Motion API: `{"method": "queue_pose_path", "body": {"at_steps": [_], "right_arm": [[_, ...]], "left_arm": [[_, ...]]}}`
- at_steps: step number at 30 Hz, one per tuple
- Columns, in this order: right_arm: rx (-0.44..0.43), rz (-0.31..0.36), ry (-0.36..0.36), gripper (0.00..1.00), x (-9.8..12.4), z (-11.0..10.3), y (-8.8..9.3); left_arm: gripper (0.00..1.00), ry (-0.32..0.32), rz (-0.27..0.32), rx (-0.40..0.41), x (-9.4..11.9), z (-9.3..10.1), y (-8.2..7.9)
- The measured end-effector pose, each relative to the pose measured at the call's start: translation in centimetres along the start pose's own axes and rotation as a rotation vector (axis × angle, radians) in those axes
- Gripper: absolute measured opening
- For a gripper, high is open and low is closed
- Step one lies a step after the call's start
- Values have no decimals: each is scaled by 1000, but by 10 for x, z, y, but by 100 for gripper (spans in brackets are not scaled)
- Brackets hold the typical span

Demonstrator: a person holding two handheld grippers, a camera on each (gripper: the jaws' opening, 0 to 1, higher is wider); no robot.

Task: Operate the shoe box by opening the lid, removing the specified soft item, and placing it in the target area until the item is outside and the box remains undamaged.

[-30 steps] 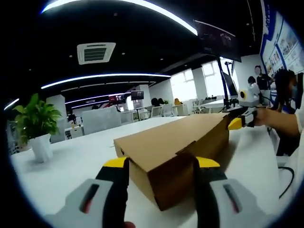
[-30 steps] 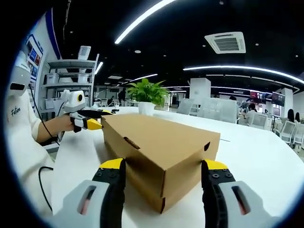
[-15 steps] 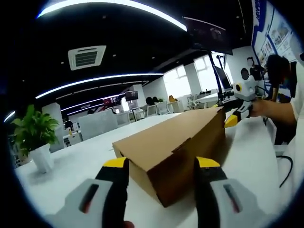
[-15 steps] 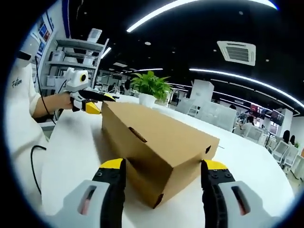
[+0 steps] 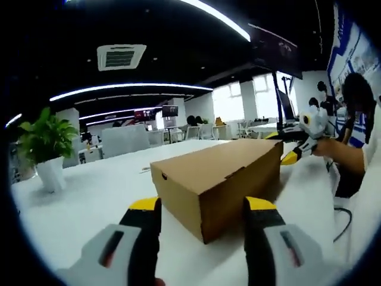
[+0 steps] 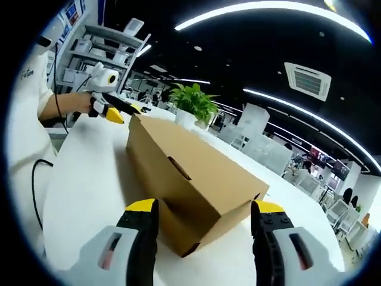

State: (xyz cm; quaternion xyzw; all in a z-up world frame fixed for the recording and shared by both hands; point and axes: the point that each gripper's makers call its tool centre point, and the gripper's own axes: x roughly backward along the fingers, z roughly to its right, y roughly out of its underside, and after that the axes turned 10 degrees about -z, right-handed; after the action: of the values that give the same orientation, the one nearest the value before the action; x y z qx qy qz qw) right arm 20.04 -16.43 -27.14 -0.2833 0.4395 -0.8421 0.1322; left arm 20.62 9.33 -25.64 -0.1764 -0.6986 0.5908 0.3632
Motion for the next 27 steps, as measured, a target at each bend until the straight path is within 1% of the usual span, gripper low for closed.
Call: {"method": "queue_pose_path", "body": {"at_steps": [4,5,6,7,11,12,15,18,19,22,27], "right_arm": [[35,-6,3,64,2,-2,-2],[55,-3,10,63,4,-1,-3],[101,10,23,61,6,-1,-6],[143,17,21,60,8,-4,-9],[193,26,32,60,13,-6,-14],[237,30,34,60,16,-6,-16],[294,14,37,60,18,-5,-16],[328,9,72,58,19,-1,-19],[351,20,74,57,20,-2,-21],[378,31,76,53,18,-6,-23],[423,26,67,53,14,-7,-22]], "left_arm": [[58,0,-2,4,7,-4,0],[57,5,-6,6,9,-4,1],[57,13,-11,10,10,-4,2],[56,27,-22,8,11,-2,3],[55,60,-29,7,15,-1,6],[55,55,-33,12,16,-2,8],[55,34,-30,13,24,-10,10],[56,35,-15,31,32,-14,9],[56,33,-7,43,34,-15,9],[56,39,9,67,38,-17,8],[56,26,-8,28,38,-16,11]]}}
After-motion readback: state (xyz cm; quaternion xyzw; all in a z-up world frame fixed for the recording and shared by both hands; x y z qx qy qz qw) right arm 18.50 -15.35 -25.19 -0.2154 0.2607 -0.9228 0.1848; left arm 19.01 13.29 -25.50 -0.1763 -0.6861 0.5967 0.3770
